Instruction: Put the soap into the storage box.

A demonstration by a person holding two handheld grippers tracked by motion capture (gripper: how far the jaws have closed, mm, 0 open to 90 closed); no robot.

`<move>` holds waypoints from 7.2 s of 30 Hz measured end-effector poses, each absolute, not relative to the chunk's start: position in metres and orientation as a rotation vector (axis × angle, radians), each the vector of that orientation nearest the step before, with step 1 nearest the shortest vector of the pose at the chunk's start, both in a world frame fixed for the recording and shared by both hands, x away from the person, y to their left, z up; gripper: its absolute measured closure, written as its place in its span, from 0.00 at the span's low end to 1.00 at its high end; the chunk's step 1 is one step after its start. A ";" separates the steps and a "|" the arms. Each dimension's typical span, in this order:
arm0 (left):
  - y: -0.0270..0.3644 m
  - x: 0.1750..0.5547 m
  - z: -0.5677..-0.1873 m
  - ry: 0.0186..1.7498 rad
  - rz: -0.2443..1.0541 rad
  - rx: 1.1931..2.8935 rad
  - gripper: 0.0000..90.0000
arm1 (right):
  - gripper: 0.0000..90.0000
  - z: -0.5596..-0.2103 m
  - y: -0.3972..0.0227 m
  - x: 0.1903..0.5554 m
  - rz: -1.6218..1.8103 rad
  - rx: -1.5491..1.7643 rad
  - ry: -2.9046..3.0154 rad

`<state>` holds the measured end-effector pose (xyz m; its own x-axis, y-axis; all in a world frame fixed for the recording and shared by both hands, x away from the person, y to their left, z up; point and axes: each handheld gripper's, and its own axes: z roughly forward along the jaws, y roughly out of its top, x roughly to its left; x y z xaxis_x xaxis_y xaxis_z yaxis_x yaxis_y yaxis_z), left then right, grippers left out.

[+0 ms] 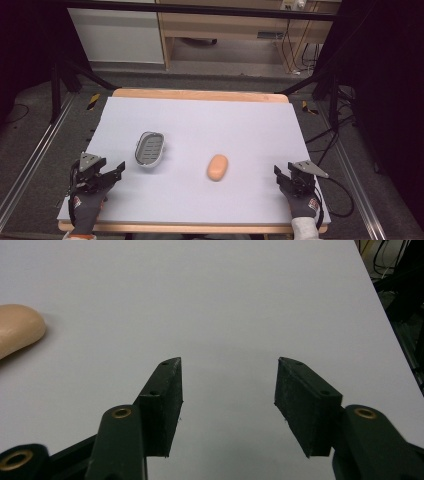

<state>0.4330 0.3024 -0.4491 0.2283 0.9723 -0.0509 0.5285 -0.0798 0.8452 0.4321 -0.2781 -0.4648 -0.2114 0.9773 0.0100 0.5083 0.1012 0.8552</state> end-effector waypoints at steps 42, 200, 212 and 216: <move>0.263 0.436 -0.407 1.314 0.652 1.714 0.29 | 0.46 -0.464 -0.269 0.431 0.995 1.443 1.831; 0.005 0.501 -0.471 1.139 0.336 2.227 0.28 | 0.45 -0.466 -0.259 0.437 0.913 1.439 1.910; 0.003 0.501 -0.469 1.165 0.357 2.235 0.33 | 0.45 -0.466 -0.259 0.438 0.915 1.442 1.912; 0.004 0.500 -0.469 1.155 0.368 2.242 0.34 | 0.45 -0.466 -0.260 0.438 0.914 1.440 1.916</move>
<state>0.5000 0.0037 -0.4689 0.5865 0.8097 -0.0210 0.6484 -0.4538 0.6113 0.4376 -0.2598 -0.4661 -0.2589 0.9651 -0.0394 0.5769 0.1872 0.7950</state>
